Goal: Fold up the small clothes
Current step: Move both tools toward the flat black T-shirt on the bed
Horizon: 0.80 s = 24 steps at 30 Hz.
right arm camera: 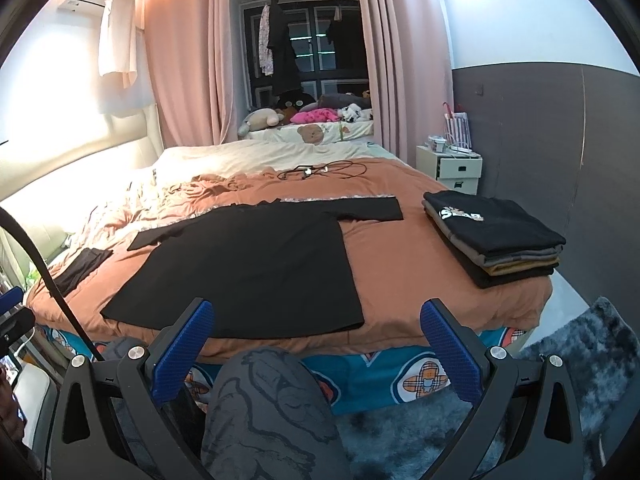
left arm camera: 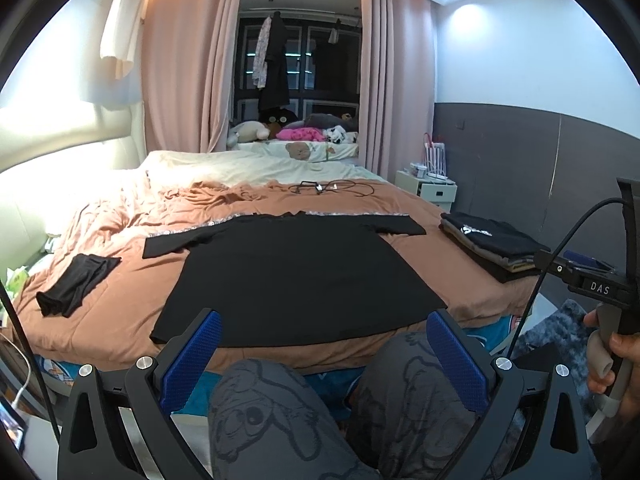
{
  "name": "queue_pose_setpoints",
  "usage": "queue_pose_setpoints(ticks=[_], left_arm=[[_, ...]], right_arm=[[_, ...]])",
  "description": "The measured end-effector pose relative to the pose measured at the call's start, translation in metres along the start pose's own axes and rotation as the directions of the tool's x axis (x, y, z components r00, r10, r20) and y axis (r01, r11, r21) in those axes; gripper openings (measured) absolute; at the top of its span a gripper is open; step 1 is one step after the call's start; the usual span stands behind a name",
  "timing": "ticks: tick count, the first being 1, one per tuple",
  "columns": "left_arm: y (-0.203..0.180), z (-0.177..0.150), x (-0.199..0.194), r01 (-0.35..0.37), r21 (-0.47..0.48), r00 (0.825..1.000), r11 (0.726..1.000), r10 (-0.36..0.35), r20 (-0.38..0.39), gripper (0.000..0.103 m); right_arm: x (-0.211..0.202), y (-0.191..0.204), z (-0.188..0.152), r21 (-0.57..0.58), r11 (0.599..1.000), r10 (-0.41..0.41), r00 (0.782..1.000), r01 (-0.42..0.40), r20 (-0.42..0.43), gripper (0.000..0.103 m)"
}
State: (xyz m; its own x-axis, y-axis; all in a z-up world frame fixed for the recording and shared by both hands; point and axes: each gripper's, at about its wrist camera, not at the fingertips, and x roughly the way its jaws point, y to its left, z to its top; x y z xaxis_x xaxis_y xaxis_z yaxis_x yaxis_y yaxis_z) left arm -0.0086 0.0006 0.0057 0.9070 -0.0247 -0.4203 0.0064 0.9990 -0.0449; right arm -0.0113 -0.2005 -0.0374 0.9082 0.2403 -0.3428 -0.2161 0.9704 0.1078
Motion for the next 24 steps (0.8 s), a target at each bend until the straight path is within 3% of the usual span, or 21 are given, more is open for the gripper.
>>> queue_pose_setpoints(ticks=[24], left_arm=[[0.010,-0.004,-0.006,-0.005,-0.021,1.000,1.000,0.005,0.009,0.103]], right_arm=[[0.006,0.013,-0.001,-0.026,0.999,-0.046,0.999,0.046,0.021,0.103]])
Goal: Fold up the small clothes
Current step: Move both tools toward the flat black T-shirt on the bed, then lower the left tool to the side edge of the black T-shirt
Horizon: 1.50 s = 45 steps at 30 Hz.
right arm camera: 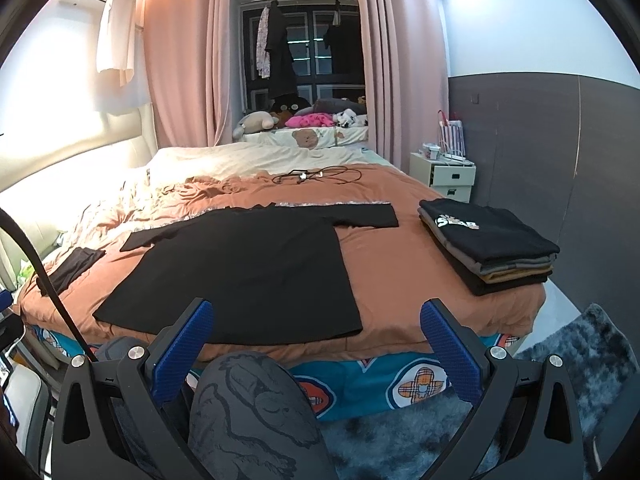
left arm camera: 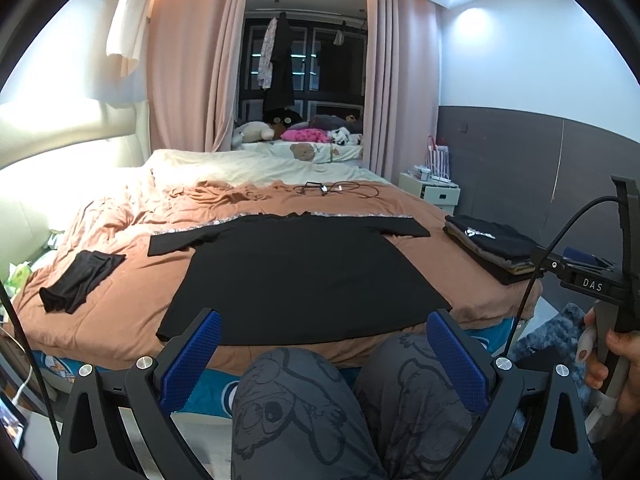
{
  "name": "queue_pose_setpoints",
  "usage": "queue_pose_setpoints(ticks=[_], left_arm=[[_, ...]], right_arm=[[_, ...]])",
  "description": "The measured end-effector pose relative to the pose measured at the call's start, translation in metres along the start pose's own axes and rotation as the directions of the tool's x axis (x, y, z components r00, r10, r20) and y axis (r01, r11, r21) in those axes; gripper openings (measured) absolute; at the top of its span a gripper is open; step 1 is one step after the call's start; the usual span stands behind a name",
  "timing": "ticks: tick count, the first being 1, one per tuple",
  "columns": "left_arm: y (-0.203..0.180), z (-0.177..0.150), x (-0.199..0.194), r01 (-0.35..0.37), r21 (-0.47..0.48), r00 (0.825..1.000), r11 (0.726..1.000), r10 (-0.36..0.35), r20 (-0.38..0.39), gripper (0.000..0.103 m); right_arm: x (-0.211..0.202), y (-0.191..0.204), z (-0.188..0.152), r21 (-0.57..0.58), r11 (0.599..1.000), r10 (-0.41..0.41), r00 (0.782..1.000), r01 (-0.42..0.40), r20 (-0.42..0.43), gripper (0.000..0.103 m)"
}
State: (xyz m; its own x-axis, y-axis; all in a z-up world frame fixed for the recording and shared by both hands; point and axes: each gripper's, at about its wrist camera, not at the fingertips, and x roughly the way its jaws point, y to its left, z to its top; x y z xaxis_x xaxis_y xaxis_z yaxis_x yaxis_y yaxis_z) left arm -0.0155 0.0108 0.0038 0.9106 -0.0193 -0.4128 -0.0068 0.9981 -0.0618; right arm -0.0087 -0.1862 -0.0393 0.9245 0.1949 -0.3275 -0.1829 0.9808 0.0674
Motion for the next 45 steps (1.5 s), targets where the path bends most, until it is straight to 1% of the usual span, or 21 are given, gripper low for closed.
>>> queue_pose_setpoints(ticks=[3,9,16,22,26,30,35,40,43,45], left_arm=[[-0.001,0.000,0.000,-0.004,0.008,1.000,1.000,0.004,0.002,0.103],[-0.003,0.001,0.006,0.001,0.021,1.000,1.000,0.000,-0.012,0.103],[0.000,0.002,0.020,0.003,0.016,1.000,1.000,-0.002,-0.028,0.103],[0.012,0.010,0.039,0.005,0.001,0.999,1.000,-0.005,-0.050,0.103],[0.027,0.017,0.055,0.005,-0.016,0.998,1.000,-0.006,-0.062,0.103],[0.046,0.027,0.074,0.011,-0.039,0.997,0.999,-0.014,-0.075,0.103],[0.070,0.035,0.104,-0.004,-0.054,0.995,0.999,-0.001,-0.101,0.103],[0.098,0.043,0.130,-0.031,-0.087,0.992,0.996,0.020,-0.123,0.102],[0.114,0.050,0.146,-0.060,-0.103,0.990,0.993,0.045,-0.137,0.102],[0.126,0.054,0.155,-0.082,-0.109,0.987,0.991,0.066,-0.145,0.101]], right_arm=[[0.001,-0.002,-0.001,0.011,1.000,-0.002,1.000,0.002,0.011,0.103],[0.006,-0.006,-0.005,0.031,0.999,-0.009,1.000,0.009,-0.007,0.103],[0.018,-0.003,0.003,0.032,0.999,-0.019,1.000,0.020,-0.012,0.103],[0.039,0.004,0.012,0.033,0.999,-0.014,0.999,0.015,-0.039,0.103],[0.056,0.007,0.021,0.037,0.999,-0.004,0.999,0.006,-0.054,0.103],[0.077,0.012,0.034,0.039,0.999,-0.019,0.998,0.021,-0.061,0.103],[0.109,0.024,0.046,0.033,0.999,-0.023,0.997,0.026,-0.076,0.103],[0.141,0.038,0.058,0.014,1.000,-0.020,0.996,0.021,-0.092,0.103],[0.159,0.044,0.068,0.015,1.000,-0.018,0.997,0.019,-0.072,0.103],[0.172,0.048,0.075,0.021,1.000,-0.002,0.998,0.003,-0.060,0.103]])
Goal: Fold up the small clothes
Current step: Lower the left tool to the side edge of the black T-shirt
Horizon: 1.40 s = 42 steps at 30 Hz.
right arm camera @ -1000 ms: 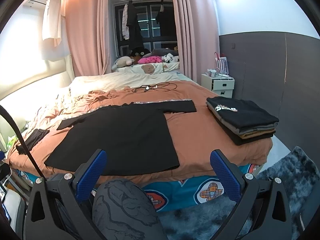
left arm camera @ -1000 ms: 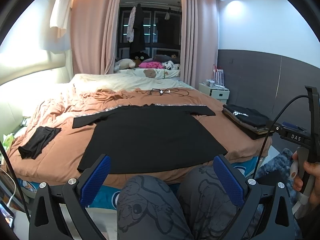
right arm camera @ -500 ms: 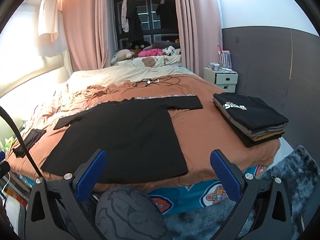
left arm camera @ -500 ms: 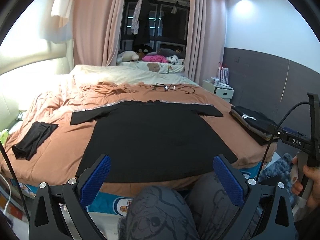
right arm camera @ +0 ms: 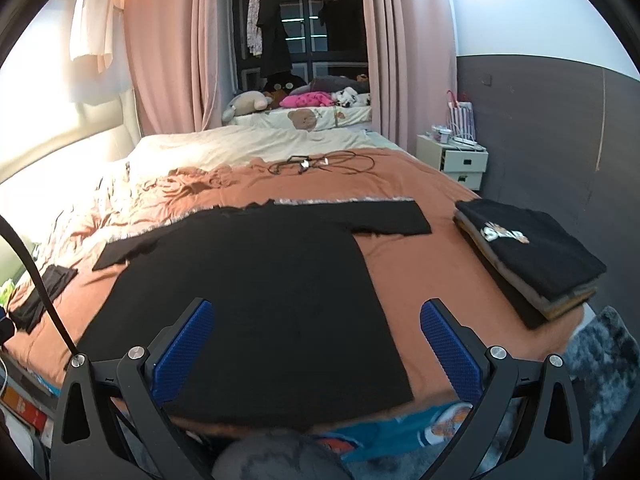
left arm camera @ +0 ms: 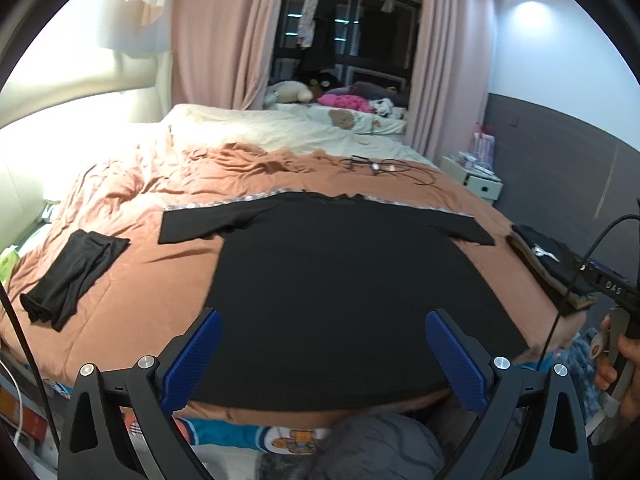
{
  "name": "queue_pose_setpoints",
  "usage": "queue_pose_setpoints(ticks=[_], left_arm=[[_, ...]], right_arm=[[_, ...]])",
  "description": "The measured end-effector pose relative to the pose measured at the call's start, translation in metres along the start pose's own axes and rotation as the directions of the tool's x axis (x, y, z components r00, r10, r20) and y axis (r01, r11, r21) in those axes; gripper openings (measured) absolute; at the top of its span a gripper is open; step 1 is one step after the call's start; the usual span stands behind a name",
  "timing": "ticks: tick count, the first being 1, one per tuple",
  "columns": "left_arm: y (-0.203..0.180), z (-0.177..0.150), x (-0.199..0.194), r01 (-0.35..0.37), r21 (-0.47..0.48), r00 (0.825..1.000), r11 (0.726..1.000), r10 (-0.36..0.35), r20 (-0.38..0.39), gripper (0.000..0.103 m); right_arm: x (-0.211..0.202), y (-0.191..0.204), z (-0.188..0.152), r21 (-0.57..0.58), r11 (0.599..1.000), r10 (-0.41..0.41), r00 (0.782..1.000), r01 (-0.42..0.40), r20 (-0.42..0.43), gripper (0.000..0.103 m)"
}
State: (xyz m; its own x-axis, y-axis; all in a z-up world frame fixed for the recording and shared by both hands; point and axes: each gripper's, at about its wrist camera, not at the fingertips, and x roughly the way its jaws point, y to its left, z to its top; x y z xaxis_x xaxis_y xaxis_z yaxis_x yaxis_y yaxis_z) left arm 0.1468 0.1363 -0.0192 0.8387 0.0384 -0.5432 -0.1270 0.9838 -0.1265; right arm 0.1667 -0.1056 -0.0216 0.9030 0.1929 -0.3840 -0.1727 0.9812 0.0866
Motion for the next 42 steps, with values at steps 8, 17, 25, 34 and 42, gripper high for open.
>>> queue_pose_setpoints(ticks=[8,17,25,34,42], left_arm=[[0.039,0.016,0.034,-0.084,-0.051,0.996,0.995,0.082,-0.043,0.096],[0.091,0.033,0.060,-0.160,-0.123,0.987,0.979,0.155,-0.046,0.095],[0.130,0.046,0.073,-0.202,-0.156,0.979,0.967,0.197,-0.046,0.089],[0.175,0.064,0.084,-0.232,-0.194,0.973,0.953,0.224,-0.059,0.088],[0.218,0.085,0.113,-0.249,-0.215,0.967,0.944,0.231,-0.106,0.083]], right_arm=[[0.054,0.015,0.015,-0.004,0.996,0.091,0.996,-0.091,0.004,0.103],[0.110,0.029,0.044,-0.046,0.984,0.167,0.983,-0.171,-0.071,0.103],[0.147,0.048,0.065,-0.056,0.964,0.254,0.961,-0.260,-0.106,0.103],[0.184,0.061,0.085,-0.069,0.932,0.345,0.930,-0.355,-0.130,0.103],[0.219,0.069,0.107,-0.062,0.890,0.438,0.884,-0.452,-0.163,0.103]])
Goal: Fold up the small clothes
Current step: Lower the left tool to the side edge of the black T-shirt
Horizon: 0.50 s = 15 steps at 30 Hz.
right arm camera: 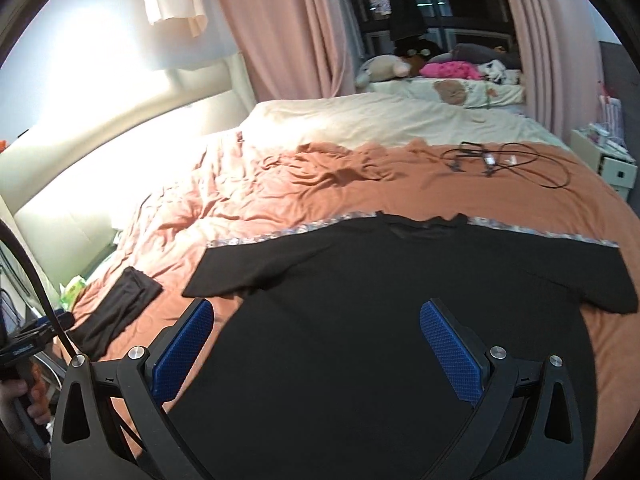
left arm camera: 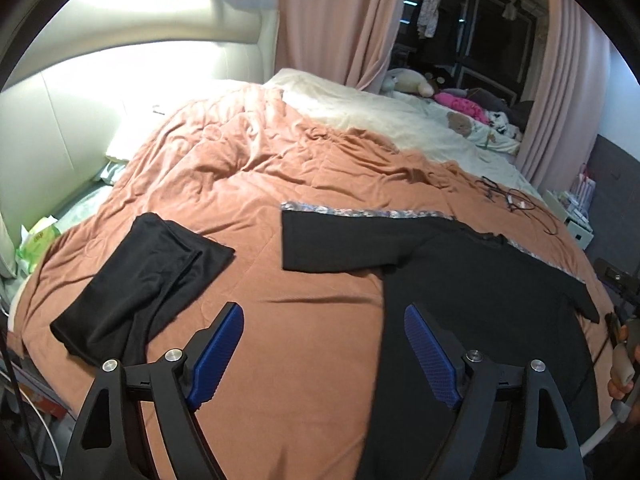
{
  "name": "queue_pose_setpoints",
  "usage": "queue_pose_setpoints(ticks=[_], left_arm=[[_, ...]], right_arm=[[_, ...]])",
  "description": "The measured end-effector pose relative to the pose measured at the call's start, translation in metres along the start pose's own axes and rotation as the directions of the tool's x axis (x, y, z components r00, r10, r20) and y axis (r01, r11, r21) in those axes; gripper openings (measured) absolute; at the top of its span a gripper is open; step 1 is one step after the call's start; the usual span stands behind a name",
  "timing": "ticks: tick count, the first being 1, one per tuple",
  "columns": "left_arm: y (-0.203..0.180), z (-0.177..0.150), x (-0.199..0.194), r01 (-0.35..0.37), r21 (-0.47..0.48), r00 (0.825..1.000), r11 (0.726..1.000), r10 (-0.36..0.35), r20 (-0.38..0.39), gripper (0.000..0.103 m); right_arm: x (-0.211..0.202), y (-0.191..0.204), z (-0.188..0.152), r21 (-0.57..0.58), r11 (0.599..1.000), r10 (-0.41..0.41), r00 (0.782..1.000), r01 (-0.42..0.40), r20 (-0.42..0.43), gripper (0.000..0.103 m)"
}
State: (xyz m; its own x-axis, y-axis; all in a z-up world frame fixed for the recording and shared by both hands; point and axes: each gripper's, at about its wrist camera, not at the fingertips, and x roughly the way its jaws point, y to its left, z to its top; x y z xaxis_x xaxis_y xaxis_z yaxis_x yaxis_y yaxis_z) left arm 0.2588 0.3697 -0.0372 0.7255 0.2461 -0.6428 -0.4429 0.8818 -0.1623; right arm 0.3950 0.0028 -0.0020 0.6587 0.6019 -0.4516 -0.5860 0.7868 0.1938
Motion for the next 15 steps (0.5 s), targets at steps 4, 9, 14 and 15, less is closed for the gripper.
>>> queue_pose_setpoints(ticks=[4,9,14,15], left_arm=[[0.019,0.017,0.022,-0.003,-0.027,1.000,1.000,0.003,-0.023,0.081],[0.035,0.041,0.058,-0.008,-0.034,0.999,0.999,0.007,-0.052,0.080],[0.046,0.060,0.099,-0.007,-0.048,0.996,0.999,0.003,-0.090,0.075],[0.047,0.064,0.111,-0.002,-0.047,0.995,0.999,-0.002,-0.101,0.075]], right_arm=[[0.017,-0.010,0.014,-0.014,1.000,0.022,1.000,-0.022,-0.017,0.103],[0.048,-0.011,0.031,-0.067,0.996,0.056,0.997,-0.059,-0.045,0.103],[0.087,-0.013,0.047,-0.072,0.993,0.089,0.991,-0.097,-0.097,0.103],[0.096,-0.013,0.050,-0.071,0.992,0.097,0.989,-0.105,-0.109,0.103]])
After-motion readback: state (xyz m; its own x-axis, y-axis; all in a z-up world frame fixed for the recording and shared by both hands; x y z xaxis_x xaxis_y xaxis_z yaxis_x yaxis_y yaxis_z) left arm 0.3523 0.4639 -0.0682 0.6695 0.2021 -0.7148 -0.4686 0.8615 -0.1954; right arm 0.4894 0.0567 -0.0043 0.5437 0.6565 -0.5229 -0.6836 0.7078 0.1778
